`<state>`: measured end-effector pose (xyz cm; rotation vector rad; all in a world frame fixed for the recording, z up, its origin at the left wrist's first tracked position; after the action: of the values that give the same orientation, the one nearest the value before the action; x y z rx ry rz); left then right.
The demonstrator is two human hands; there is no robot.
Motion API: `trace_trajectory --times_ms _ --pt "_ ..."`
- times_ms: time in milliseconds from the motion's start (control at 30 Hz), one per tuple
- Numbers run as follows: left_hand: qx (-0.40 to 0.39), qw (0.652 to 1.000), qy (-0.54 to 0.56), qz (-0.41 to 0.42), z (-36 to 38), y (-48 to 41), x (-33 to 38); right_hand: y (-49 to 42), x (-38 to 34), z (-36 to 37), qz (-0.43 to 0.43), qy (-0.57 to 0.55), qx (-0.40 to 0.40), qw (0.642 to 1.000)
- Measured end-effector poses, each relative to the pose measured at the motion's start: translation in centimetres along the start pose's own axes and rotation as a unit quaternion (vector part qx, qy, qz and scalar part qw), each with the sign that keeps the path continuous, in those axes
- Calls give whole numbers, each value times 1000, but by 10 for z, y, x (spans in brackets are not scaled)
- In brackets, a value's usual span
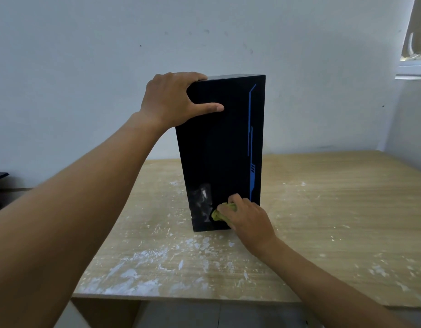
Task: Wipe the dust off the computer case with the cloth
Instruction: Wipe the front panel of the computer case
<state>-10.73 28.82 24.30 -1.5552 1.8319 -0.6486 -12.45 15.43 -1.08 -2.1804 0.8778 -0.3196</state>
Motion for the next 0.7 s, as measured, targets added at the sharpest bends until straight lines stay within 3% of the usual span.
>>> trace_trajectory --times_ms 700 --pt "4 1000 6 -1 1 0 -1 -102 -12 -95 13 -100 178 979"
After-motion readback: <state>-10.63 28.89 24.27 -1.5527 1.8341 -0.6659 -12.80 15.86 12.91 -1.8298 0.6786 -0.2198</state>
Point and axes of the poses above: each hand's wrist, its own y-axis away from the middle knuckle, its own z-axis out of the palm, x = y × z, the point moved 7 cm from there along -y, towards the middle knuckle, and after that the axes turned 13 degrees about -y, right-handed, at the moved point
